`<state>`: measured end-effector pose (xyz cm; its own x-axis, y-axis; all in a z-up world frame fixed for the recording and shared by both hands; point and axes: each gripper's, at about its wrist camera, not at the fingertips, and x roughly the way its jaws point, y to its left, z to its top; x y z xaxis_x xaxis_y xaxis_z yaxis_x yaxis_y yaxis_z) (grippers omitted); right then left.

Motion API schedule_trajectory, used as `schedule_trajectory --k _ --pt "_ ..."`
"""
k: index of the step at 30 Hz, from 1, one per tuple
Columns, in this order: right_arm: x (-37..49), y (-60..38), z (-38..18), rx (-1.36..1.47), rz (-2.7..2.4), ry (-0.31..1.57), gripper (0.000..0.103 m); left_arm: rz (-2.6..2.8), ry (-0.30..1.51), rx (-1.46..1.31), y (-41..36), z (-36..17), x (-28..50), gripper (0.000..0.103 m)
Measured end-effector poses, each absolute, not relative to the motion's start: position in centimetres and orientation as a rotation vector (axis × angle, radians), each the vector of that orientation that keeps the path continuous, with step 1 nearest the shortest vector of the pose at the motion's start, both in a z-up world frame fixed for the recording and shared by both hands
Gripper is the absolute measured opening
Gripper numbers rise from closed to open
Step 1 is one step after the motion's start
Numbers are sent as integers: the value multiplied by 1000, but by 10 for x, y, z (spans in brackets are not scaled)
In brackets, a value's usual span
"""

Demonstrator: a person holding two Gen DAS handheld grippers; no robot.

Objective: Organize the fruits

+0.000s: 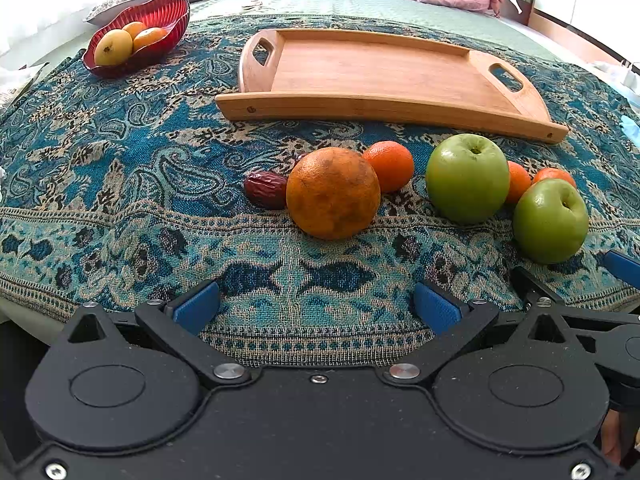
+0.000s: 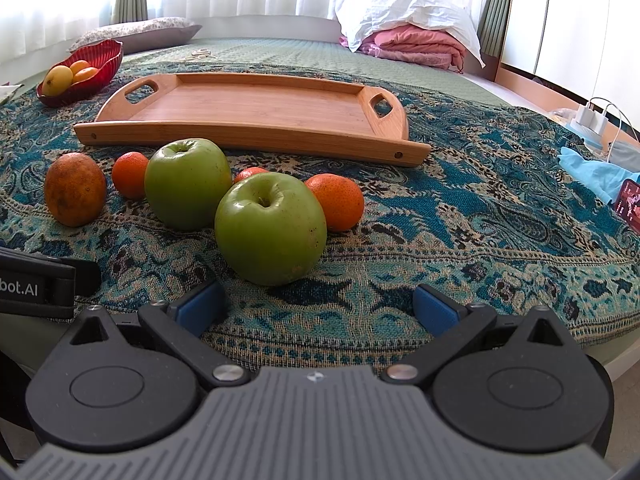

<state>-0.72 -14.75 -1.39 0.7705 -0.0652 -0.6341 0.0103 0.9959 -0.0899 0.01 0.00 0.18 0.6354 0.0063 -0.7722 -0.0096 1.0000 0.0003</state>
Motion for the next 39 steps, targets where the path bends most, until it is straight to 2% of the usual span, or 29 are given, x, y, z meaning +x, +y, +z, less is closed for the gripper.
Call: schedule_trajectory --k 39 --pt "-8 -147 -14 -84 -42 683 103 7 868 2 -1 4 -2 103"
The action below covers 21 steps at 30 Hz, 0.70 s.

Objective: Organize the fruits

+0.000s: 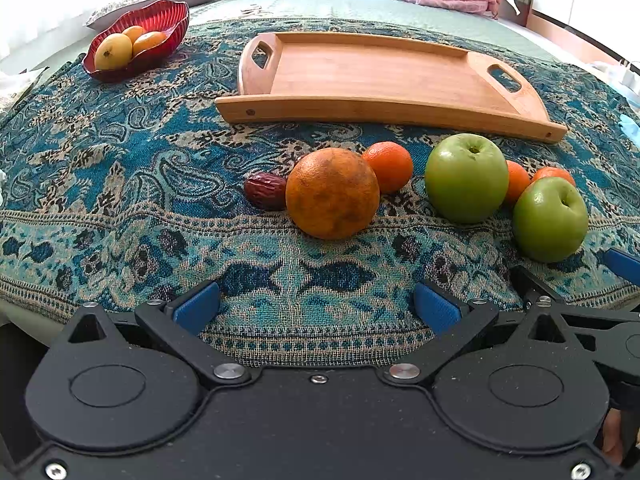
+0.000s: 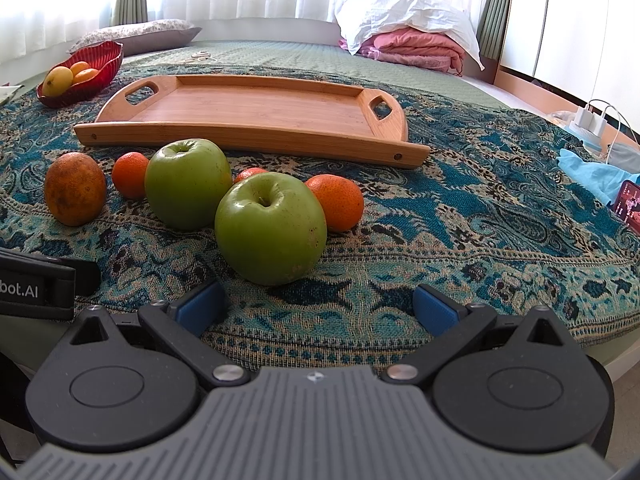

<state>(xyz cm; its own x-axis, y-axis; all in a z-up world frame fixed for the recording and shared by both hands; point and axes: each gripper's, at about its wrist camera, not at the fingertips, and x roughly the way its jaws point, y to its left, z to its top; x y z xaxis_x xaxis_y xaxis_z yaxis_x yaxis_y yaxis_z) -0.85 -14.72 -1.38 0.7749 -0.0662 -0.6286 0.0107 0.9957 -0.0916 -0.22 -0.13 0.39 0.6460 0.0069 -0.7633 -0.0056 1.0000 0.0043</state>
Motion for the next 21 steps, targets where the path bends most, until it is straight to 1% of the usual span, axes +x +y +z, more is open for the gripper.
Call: schedule_trajectory --k 8,14,21 --pt "-13 -147 -11 -78 -44 653 103 -23 811 18 -1 6 -12 103" --pt "-14 -146 -14 -83 -52 632 103 -37 678 16 5 -6 -23 103" --pt "-17 -146 -19 -70 -65 587 103 -35 643 22 4 -7 -21 103"
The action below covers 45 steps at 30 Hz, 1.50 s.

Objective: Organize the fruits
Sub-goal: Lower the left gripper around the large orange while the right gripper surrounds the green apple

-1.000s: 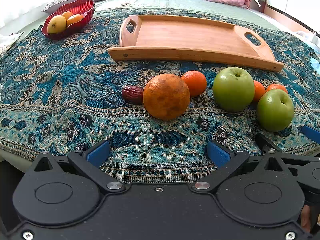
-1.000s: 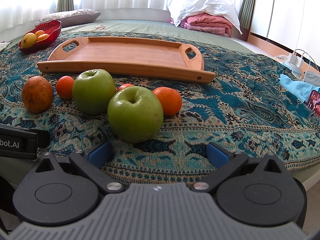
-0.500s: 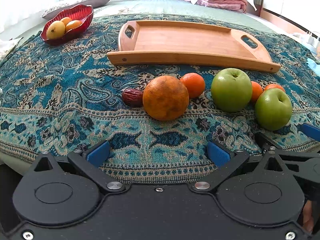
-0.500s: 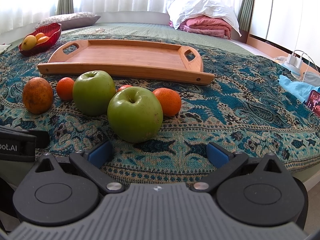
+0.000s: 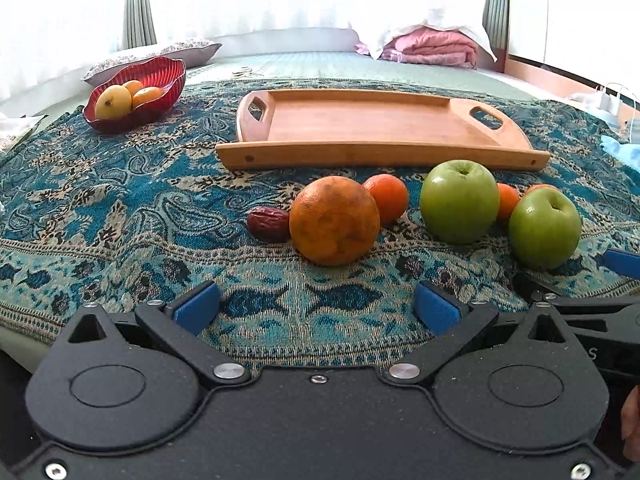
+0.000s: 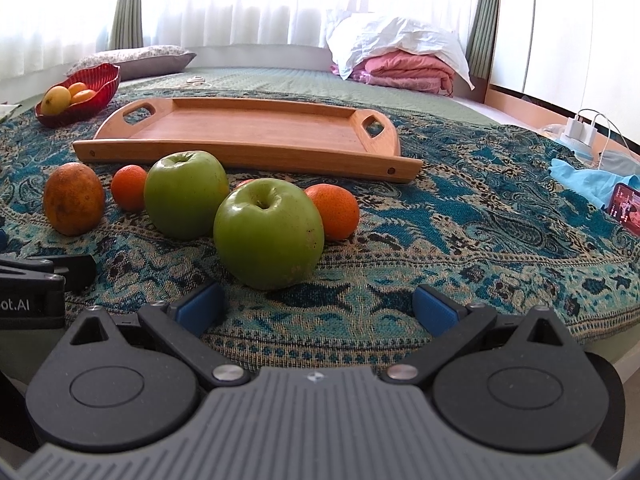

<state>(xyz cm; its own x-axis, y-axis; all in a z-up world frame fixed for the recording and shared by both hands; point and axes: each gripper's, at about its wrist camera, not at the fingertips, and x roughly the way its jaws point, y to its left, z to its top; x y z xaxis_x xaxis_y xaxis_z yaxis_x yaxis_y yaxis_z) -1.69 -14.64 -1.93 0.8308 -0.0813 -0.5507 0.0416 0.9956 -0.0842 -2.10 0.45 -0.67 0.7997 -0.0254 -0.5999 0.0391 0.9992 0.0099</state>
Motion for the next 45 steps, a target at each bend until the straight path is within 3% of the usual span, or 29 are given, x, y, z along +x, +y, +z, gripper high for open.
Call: schedule_trajectory --k 23,30,41,43,45 --pt "-28 -153 -17 -25 -26 509 103 -55 545 -16 0 8 -13 85" --pt "-32 -150 -11 -5 38 444 96 -70 536 -3 -7 9 -7 74" --pt "-22 -140 -8 -13 46 426 80 -71 529 9 -11 6 -5 65" --pt "-22 -139 -8 -9 46 425 77 -58 520 11 -10 6 -7 56" --pt "-21 -139 -9 -5 42 425 74 -54 520 8 -8 6 -7 54"
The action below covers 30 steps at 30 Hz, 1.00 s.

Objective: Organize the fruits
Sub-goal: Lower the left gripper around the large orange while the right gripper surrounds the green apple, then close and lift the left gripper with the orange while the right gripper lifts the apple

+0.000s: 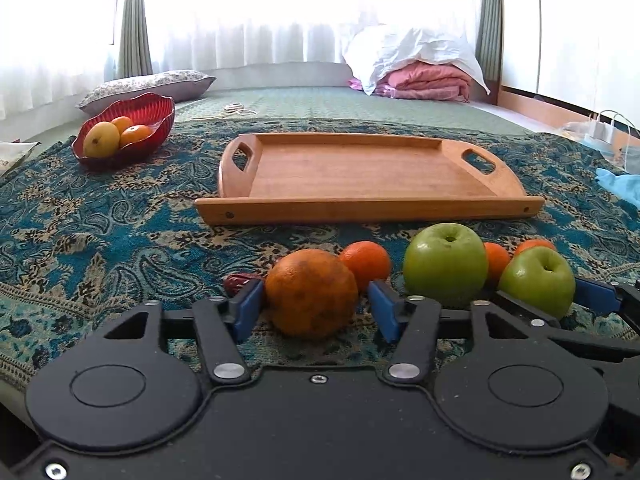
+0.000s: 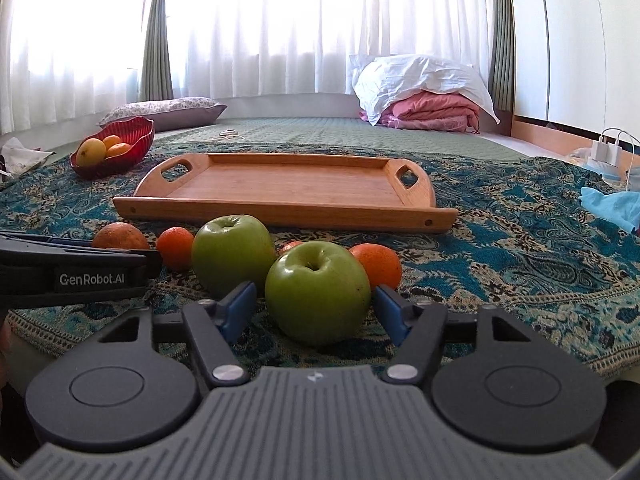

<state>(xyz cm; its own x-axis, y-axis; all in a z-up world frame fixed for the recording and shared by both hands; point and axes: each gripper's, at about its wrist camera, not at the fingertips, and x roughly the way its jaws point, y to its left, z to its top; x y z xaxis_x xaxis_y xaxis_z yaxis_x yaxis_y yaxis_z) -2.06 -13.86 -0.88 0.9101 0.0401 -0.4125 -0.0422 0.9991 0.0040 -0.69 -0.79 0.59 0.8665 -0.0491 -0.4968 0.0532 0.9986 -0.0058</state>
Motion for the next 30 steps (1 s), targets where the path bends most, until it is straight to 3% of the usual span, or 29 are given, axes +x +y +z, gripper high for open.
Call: schedule_trajectory --k 18,30 --pt "-11 -137 -17 19 26 443 65 -61 532 -36 -3 -7 1 54" --pt "-24 -142 -20 69 27 383 60 -40 450 -12 -6 0 -12 48"
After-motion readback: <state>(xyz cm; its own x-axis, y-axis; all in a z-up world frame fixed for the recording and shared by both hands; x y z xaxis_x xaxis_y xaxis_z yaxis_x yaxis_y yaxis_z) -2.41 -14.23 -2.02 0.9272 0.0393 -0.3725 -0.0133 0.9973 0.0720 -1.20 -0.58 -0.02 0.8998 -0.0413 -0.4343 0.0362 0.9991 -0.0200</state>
